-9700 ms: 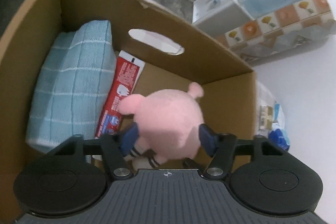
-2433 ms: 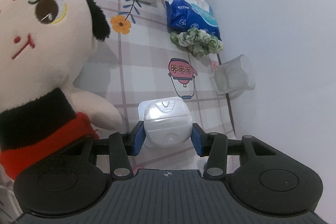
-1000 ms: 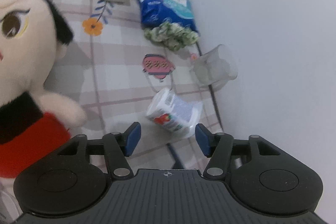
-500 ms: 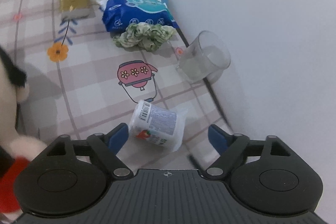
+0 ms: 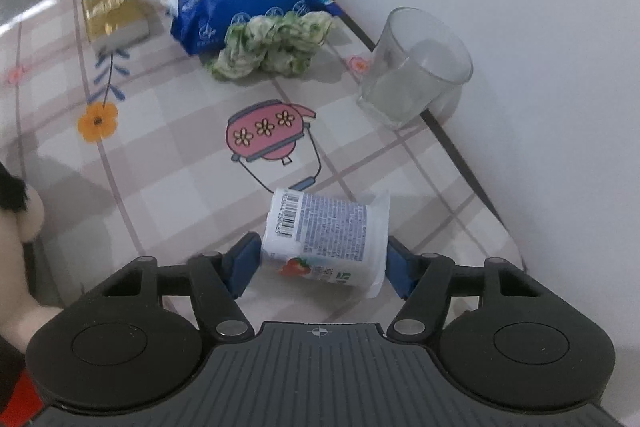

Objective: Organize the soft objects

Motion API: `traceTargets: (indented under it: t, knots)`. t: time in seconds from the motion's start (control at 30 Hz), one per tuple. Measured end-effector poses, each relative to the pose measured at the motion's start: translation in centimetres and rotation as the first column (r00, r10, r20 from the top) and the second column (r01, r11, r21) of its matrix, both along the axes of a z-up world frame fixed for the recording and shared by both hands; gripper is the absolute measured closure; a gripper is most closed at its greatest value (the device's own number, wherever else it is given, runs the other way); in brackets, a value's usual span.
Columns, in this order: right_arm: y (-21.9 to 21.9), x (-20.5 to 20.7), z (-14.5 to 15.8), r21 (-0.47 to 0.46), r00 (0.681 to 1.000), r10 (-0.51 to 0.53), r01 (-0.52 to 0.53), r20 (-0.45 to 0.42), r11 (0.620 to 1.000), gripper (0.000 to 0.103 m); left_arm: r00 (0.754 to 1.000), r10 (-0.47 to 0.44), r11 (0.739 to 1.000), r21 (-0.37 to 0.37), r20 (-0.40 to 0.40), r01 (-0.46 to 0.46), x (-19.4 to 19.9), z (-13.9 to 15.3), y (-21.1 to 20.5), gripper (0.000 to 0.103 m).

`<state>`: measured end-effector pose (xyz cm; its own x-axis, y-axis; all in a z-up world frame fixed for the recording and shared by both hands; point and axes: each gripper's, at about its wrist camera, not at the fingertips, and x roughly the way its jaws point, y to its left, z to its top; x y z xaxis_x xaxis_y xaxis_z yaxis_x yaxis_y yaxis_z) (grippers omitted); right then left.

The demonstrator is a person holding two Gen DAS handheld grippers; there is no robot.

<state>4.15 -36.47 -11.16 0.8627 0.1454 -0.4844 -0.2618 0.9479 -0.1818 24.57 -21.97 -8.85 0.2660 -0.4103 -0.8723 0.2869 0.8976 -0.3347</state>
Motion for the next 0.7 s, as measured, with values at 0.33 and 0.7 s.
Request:
traceTargets:
  t: [0.33,0.7]
  knots:
    - [-1.1,1.8,1.3,0.168,0.999,-0.046,0.045,0.004,0.985,0.041,0.974,0.095,0.928,-0.337,-0.204,-0.161,-0.3,-1.2,4.9,0.039]
    - [-3.3,6.4,0.8,0.416,0.995,-0.002,0.042,-0.095,0.909,0.042,0.913,0.042,0.8,-0.534,-0.407,-0.274,-1.8,-5.1,5.6,0.039]
